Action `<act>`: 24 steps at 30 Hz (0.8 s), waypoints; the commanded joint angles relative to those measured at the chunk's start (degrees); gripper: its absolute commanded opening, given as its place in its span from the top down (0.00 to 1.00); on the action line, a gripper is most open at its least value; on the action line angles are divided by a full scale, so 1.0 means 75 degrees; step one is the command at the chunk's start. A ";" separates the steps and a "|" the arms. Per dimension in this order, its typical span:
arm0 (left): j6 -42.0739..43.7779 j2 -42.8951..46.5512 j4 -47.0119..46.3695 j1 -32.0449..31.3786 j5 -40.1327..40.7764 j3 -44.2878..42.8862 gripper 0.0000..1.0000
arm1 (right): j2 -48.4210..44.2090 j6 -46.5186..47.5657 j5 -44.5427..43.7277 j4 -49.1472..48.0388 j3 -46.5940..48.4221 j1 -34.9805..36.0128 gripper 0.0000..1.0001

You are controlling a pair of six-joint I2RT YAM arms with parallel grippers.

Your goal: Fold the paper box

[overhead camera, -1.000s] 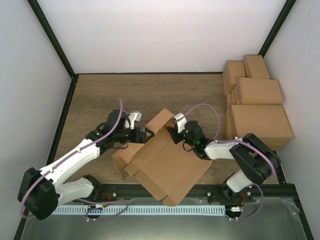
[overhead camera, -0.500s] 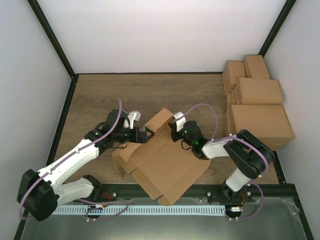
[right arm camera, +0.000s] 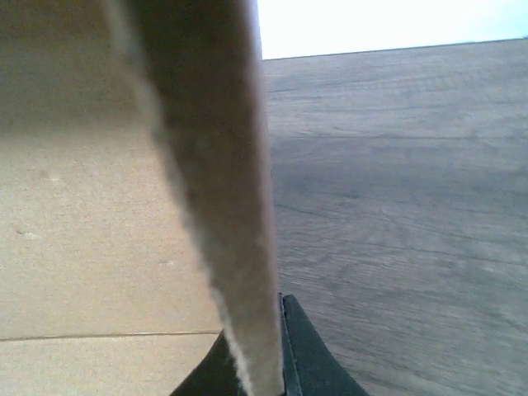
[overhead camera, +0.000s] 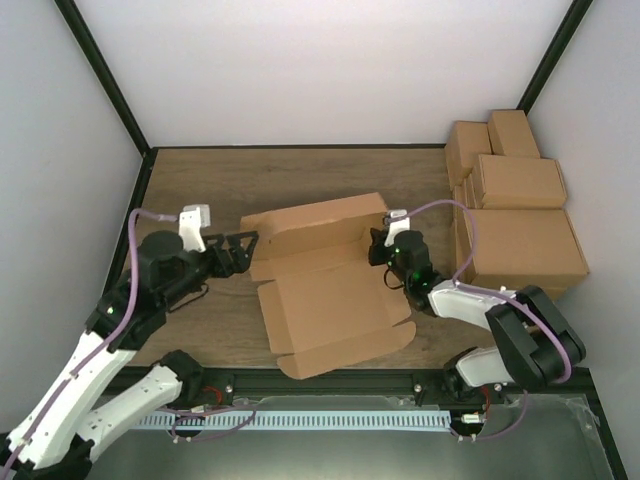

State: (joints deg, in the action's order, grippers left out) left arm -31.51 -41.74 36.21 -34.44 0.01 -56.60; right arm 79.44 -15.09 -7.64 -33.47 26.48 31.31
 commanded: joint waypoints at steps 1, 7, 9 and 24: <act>-0.0735 0.0813 0.0576 -0.0014 0.0932 0.0456 0.00 | -0.0521 -0.1350 0.0374 0.0872 0.0156 -0.0511 0.99; -0.1550 0.1244 0.0208 -0.0015 -0.0205 0.1171 0.00 | -0.0937 -0.3538 -0.0033 0.1776 0.0614 -0.0968 0.99; -0.1458 0.1080 0.0111 -0.0014 -0.0618 0.1362 0.00 | -0.1044 -0.3759 0.0168 0.1347 0.0604 -0.0976 0.99; 0.0170 -0.1314 0.1492 -0.0026 -0.0206 -0.0181 0.60 | -0.0578 -0.4863 0.1276 0.0477 0.0558 -0.0972 0.99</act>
State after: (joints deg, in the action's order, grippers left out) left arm -34.26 -49.89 45.82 -34.50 -0.10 -51.72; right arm 74.04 -47.24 -0.64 -25.82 29.63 24.18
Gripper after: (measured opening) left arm 0.651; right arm 0.036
